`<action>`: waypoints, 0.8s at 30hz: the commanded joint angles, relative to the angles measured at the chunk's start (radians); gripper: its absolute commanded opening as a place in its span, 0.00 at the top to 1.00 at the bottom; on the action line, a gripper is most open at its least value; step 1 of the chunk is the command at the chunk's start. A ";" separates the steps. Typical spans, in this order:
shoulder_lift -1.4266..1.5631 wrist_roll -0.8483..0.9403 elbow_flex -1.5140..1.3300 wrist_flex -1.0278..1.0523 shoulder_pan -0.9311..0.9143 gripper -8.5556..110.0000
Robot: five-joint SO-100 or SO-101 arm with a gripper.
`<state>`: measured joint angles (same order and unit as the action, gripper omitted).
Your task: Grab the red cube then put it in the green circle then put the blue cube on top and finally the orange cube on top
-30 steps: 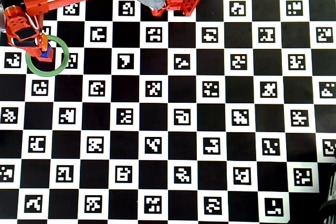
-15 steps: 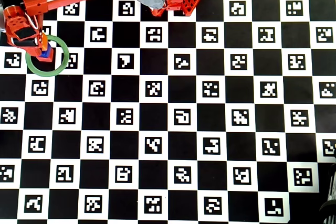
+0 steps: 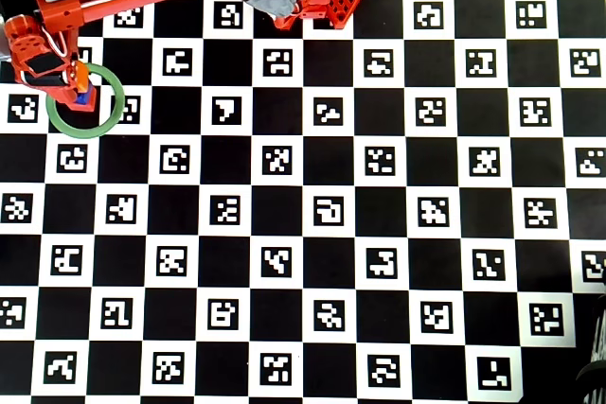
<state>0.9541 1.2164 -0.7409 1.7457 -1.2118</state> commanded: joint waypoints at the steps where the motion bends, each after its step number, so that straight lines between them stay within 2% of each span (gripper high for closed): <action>1: 0.035 0.005 0.092 0.095 -0.015 0.92; 24: 0.029 -0.002 0.098 0.091 -0.014 0.92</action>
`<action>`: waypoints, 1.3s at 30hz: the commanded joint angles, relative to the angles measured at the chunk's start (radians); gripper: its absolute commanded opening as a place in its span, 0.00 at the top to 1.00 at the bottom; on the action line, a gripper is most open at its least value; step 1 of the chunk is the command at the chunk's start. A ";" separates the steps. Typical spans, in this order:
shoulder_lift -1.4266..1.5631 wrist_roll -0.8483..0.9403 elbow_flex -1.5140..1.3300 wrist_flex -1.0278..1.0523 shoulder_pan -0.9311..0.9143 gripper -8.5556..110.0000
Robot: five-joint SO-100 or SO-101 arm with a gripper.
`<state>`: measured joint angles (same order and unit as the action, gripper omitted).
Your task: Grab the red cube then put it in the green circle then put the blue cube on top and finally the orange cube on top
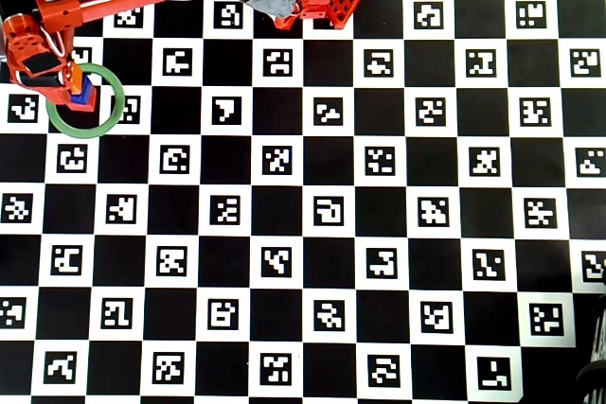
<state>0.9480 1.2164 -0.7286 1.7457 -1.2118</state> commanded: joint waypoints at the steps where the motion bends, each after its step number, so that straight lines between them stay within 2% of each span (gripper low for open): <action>1: 0.037 0.000 0.086 0.089 -0.014 0.92; 39: 0.035 -0.011 0.032 0.061 -0.014 0.92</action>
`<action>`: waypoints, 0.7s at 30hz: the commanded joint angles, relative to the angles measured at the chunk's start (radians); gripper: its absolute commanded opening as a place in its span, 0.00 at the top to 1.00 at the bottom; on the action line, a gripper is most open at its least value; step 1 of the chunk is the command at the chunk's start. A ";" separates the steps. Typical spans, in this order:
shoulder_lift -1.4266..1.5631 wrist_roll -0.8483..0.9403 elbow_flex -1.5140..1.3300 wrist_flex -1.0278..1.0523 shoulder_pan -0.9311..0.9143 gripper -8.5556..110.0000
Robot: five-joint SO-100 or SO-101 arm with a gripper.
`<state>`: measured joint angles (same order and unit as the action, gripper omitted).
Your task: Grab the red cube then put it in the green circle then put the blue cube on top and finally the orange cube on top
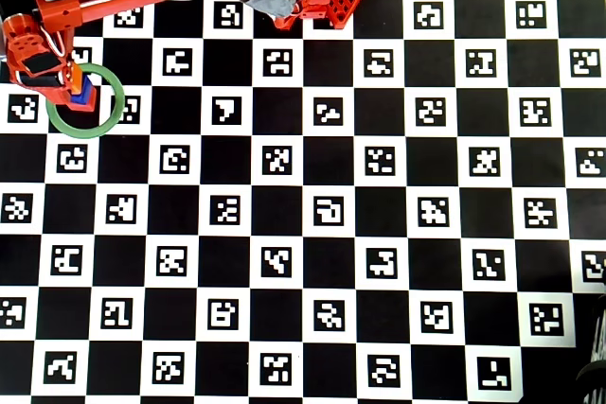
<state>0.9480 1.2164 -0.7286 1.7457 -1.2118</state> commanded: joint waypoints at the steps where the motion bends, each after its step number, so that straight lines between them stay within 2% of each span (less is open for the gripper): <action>1: 0.035 -0.011 0.032 0.060 -0.014 0.92; 21: 0.035 -0.015 -0.015 0.026 -0.015 0.92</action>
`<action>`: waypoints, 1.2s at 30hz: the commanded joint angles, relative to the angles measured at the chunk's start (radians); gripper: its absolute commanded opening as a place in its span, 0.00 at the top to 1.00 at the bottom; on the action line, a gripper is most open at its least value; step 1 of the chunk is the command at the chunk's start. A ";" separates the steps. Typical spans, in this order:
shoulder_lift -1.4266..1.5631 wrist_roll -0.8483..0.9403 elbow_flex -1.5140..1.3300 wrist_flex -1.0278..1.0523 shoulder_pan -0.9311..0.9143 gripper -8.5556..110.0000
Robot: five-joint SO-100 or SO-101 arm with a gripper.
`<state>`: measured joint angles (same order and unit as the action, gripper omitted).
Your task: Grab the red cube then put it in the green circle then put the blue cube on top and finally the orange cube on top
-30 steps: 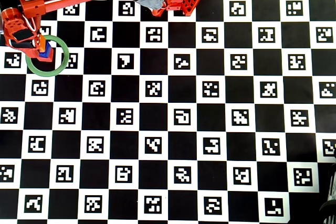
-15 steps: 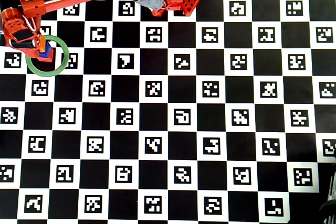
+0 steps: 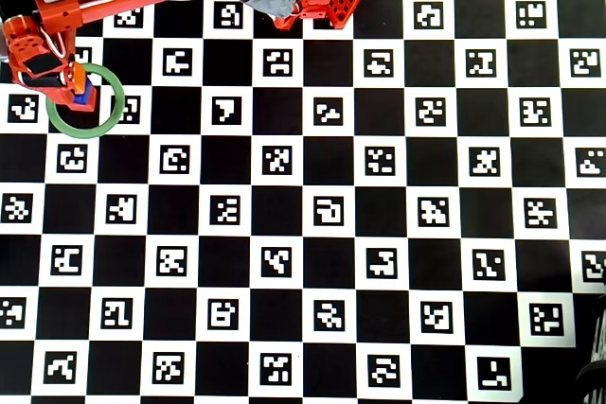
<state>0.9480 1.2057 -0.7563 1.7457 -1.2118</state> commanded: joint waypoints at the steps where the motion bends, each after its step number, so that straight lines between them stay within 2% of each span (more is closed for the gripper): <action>1: 0.035 -0.005 0.012 0.026 -0.014 0.92; 31: 0.034 -0.035 -0.008 -0.025 -0.012 0.91; 36: 0.034 -0.035 -0.011 -0.031 -0.014 0.86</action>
<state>0.9480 1.1704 -0.7823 1.7257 -1.2118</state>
